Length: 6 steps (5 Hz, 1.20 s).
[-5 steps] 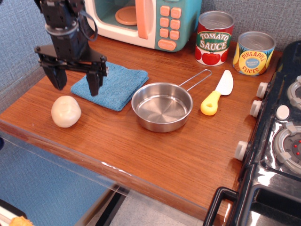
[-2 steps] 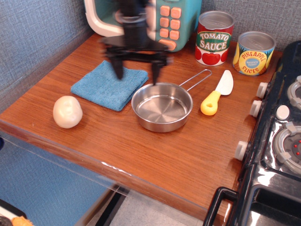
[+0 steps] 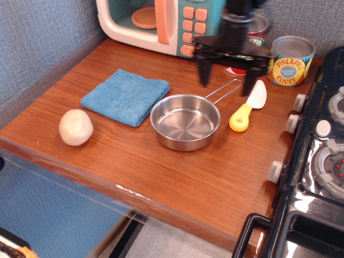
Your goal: Move the yellow knife to the left of the blue towel
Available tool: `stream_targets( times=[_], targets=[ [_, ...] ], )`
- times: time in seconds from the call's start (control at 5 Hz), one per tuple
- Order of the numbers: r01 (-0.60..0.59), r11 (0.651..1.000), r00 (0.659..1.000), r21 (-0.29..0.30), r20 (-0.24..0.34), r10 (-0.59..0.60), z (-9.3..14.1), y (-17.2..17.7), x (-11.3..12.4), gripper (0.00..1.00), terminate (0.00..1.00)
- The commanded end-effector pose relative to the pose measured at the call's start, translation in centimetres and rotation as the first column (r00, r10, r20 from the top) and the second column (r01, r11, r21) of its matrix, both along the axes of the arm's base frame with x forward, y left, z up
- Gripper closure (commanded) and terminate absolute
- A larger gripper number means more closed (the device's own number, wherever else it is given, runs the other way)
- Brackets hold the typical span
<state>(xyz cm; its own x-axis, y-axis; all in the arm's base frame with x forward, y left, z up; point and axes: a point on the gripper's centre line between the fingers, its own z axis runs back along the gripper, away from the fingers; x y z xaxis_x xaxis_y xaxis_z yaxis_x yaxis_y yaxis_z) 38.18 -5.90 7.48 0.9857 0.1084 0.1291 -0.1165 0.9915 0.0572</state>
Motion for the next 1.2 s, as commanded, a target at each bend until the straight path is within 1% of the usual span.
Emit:
stream_targets(
  times=[0.0,0.2,0.4,0.6,0.8,1.0],
  targets=[
    [0.007,1.0,0.999,0.007,0.045,-0.007,0.2,-2.6,1.3,0.0,0.0],
    [0.009,1.0,1.0,-0.001,0.028,-0.009,-1.3,-3.2,2.0,0.0,0.0],
    [0.021,0.999,1.0,-0.024,0.02,-0.021,-2.3,-4.4,2.4,0.0,0.0],
    [0.021,1.0,1.0,-0.013,-0.011,-0.022,-4.0,-4.6,2.4,0.0,0.0],
    [-0.01,1.0,0.998,-0.009,-0.066,0.009,-6.0,-3.4,2.0,0.0,0.0],
    [-0.035,0.999,0.995,-0.017,-0.096,0.033,-7.1,-2.1,1.3,0.0,0.0]
  ],
)
